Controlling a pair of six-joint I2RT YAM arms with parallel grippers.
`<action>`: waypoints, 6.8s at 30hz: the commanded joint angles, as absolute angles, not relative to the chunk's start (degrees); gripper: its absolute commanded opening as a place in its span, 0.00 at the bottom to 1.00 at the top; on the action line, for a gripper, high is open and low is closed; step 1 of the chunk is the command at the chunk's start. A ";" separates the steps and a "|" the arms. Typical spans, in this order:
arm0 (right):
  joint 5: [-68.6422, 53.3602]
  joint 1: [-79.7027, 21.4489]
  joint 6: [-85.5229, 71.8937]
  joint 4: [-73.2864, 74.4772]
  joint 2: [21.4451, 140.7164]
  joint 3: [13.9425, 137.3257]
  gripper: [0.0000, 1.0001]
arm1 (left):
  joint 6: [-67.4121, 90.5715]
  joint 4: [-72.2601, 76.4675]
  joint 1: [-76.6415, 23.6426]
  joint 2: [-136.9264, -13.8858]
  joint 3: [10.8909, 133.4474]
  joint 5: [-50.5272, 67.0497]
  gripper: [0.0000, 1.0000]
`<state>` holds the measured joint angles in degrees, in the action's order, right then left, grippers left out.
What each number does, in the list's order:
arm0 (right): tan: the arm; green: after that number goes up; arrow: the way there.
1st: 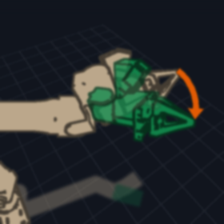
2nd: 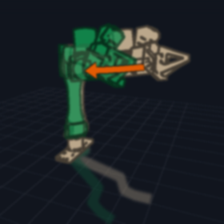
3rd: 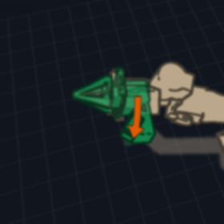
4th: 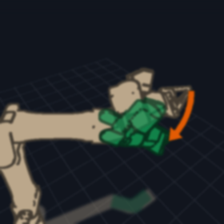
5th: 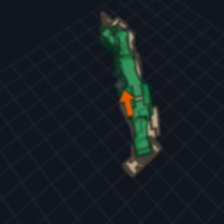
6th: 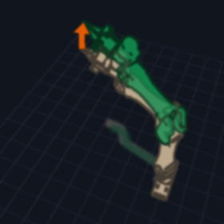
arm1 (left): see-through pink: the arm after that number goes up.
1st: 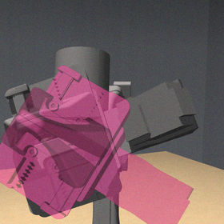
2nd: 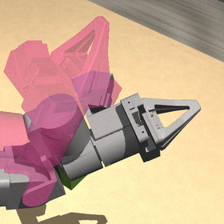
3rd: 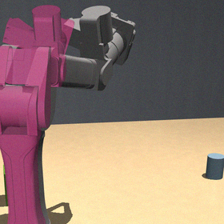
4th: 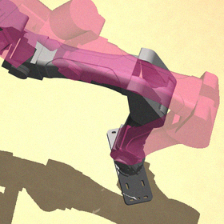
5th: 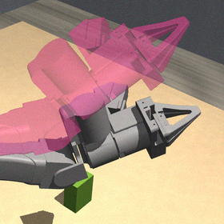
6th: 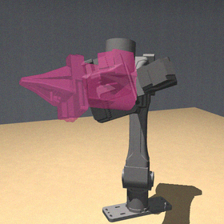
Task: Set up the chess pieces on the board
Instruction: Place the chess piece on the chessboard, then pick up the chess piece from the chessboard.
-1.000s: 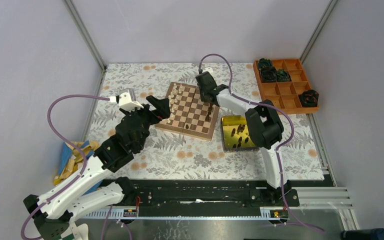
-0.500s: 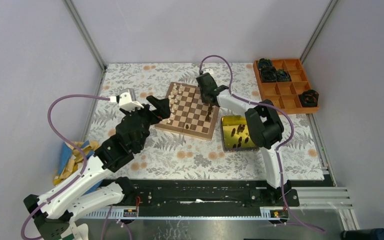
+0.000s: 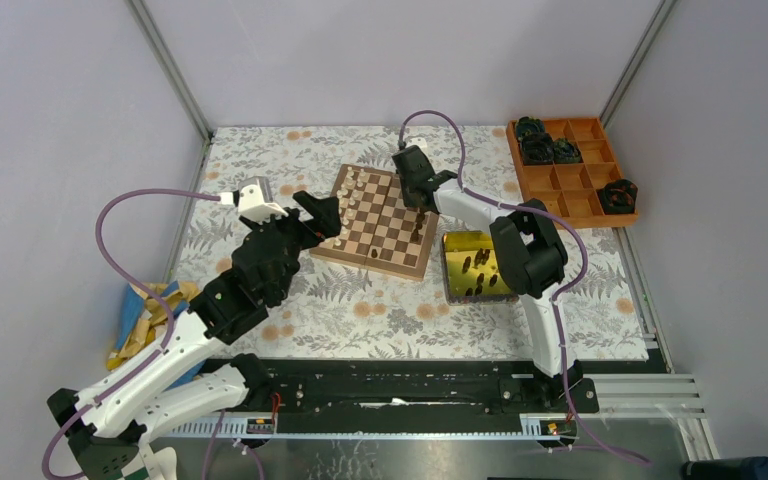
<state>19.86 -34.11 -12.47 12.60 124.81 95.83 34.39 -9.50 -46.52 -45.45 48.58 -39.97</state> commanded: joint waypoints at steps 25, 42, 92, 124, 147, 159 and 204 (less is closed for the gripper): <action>17.96 -33.57 -11.69 12.79 123.30 97.41 0.29 | 33.52 -7.48 -46.70 -47.00 48.60 -40.55 0.99; 17.49 -33.49 -11.43 13.64 122.98 97.69 0.30 | 33.66 -7.58 -46.74 -46.89 48.69 -40.43 0.99; 15.79 -32.73 -7.93 12.73 120.37 96.49 0.31 | 34.53 -7.56 -46.75 -47.63 48.65 -39.82 0.99; 14.03 -32.70 -6.42 13.27 113.66 95.46 0.41 | 34.19 -8.00 -46.71 -48.16 49.59 -39.83 0.99; 24.18 -37.13 -8.39 0.98 87.72 70.09 0.44 | 38.76 -8.67 -46.74 -60.06 45.02 -37.14 0.99; 27.62 -31.70 -10.79 -7.52 79.83 57.89 0.45 | 37.47 -11.12 -46.81 -82.36 52.21 -27.29 0.78; 23.44 -29.48 -11.58 -10.50 78.31 54.54 0.45 | 35.08 -5.37 -43.86 -97.51 56.95 -30.69 0.39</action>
